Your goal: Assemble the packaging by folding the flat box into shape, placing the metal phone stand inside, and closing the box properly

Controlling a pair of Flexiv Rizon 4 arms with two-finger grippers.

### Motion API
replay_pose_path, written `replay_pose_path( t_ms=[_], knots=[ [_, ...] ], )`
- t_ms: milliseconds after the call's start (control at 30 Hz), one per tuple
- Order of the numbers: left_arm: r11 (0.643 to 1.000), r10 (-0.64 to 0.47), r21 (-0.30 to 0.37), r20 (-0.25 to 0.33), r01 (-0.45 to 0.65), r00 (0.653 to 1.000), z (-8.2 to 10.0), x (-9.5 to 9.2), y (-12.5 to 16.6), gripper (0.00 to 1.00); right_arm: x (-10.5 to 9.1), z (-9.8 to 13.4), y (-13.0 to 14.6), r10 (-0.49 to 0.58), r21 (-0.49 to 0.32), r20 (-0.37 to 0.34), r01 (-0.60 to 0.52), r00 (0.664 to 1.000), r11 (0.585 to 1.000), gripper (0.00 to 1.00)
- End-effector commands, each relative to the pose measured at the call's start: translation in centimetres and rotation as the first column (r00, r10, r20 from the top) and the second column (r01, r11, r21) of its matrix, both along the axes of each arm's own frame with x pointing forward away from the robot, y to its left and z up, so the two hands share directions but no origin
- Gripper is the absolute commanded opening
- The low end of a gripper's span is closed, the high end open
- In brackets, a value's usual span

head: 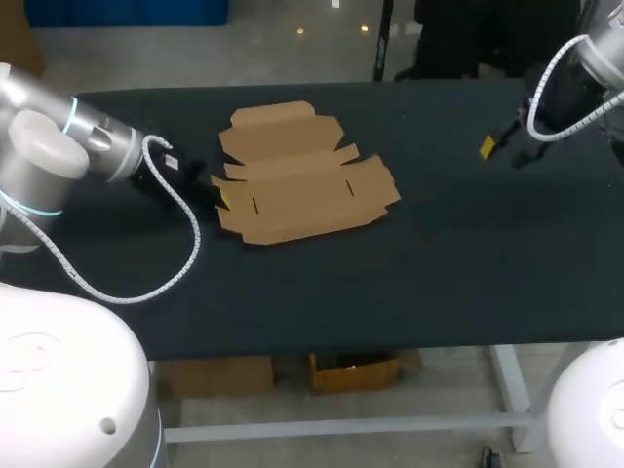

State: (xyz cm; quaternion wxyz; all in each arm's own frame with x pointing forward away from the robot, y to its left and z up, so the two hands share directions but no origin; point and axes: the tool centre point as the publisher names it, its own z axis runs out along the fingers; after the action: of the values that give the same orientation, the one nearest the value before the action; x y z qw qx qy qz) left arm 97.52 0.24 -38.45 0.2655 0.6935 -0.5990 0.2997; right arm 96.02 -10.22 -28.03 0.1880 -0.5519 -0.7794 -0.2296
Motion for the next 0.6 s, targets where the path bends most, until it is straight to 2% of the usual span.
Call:
replay_pose_path(
  t_ms=[33, 367, 600],
  knots=[
    [0.999, -0.051, -0.002, -0.039, 0.051, 0.998, 0.2, 0.2, 0.0, 0.0, -0.3, 0.0, -0.2, -0.003, 0.004, -0.004, 0.003, 1.0, 1.0, 1.0],
    [0.988, -0.153, -0.036, -0.036, 0.152, 0.988, 0.7, -1.8, -1.7, 0.0, -0.9, -0.1, -0.3, -0.011, 0.005, -0.015, 0.011, 1.0, 1.0, 1.0],
    [0.982, -0.185, -0.048, -0.026, 0.184, 0.982, 0.7, -2.9, -2.8, 0.0, -0.9, 0.0, -0.3, -0.014, 0.005, -0.015, 0.014, 1.0, 1.0, 1.0]
  ],
)
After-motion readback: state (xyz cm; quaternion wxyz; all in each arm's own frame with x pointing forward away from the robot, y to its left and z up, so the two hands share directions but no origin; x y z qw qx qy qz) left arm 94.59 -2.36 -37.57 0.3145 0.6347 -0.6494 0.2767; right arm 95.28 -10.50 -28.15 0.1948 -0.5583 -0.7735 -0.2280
